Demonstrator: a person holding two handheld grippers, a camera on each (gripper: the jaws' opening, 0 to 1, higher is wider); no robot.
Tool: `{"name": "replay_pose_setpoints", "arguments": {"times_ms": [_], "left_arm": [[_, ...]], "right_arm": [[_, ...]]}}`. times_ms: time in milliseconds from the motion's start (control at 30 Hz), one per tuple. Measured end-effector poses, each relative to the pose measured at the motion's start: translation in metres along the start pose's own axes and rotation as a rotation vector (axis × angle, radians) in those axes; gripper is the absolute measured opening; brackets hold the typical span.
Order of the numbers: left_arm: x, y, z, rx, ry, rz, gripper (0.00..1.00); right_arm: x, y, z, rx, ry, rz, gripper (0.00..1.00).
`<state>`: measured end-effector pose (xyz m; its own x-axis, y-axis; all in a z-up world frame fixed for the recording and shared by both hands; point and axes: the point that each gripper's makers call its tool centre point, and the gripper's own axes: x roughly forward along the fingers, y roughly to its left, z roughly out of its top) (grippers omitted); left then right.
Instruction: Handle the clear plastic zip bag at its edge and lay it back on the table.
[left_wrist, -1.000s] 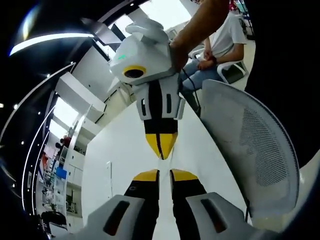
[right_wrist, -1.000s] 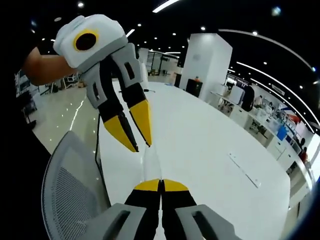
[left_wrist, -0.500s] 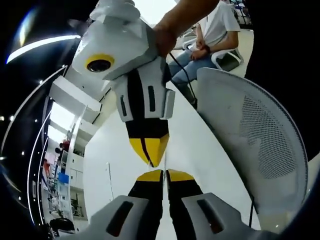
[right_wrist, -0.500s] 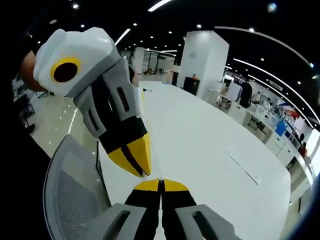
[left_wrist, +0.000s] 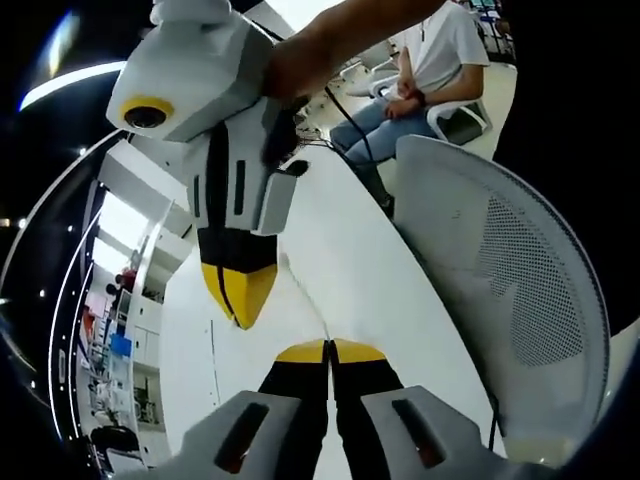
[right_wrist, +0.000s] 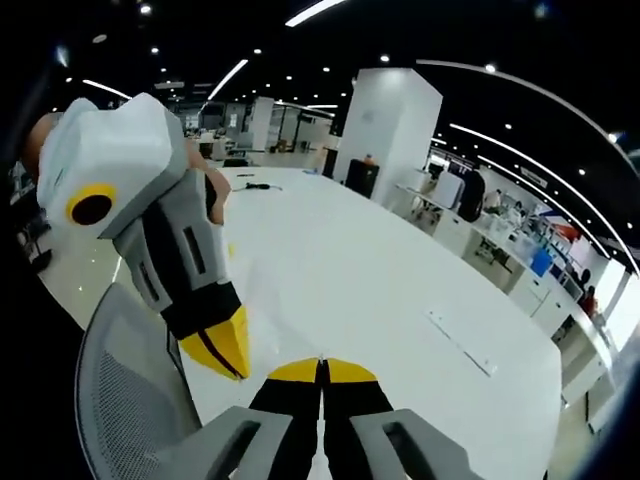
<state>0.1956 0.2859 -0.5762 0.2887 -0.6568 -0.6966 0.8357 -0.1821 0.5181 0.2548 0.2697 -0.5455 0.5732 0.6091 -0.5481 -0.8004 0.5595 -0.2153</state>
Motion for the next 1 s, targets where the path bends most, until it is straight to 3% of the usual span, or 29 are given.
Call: {"name": "replay_pose_setpoints", "arguments": {"times_ms": [400,1000], "left_arm": [[0.000,-0.005,0.006,-0.033,-0.004,-0.010,0.00],[-0.001,-0.012,0.015,-0.117,-0.038,-0.046,0.00]], "right_arm": [[-0.006,-0.015,0.022,-0.025,-0.062,-0.069,0.00],[-0.015,-0.015,0.028,-0.047,-0.095,-0.109,0.00]]}}
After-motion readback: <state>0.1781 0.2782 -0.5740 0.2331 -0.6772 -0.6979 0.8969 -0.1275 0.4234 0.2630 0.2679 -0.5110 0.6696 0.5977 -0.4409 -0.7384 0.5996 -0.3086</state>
